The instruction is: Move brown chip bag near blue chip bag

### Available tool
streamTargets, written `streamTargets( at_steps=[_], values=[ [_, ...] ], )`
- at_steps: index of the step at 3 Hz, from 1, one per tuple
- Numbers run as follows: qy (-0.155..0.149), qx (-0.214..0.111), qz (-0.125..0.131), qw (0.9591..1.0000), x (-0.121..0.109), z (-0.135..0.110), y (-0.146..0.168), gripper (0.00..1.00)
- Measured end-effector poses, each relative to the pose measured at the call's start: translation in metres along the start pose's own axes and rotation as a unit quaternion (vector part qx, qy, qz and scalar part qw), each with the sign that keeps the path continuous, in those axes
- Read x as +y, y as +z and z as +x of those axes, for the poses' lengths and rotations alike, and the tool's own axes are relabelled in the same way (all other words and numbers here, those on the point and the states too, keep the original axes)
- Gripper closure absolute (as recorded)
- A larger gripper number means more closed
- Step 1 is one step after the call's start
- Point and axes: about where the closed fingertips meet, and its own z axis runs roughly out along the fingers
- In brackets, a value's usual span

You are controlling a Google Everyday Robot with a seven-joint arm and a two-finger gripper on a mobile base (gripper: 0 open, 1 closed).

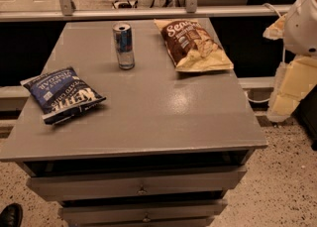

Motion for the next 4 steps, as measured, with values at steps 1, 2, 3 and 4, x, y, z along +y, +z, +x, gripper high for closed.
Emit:
streamTargets(
  at_steps=[1,2,3,4],
  values=[
    [0.000,-0.001,0.003,1.0000,-0.001,-0.001,-0.001,0.00],
    [0.008,-0.010,0.020,0.9997,-0.017,0.000,0.009,0.00],
    [0.030,-0.038,0.053,0.9974,-0.064,-0.001,0.040,0.00],
    [0.065,-0.085,0.080,0.9911,-0.113,-0.009,0.065,0.00]
  ],
)
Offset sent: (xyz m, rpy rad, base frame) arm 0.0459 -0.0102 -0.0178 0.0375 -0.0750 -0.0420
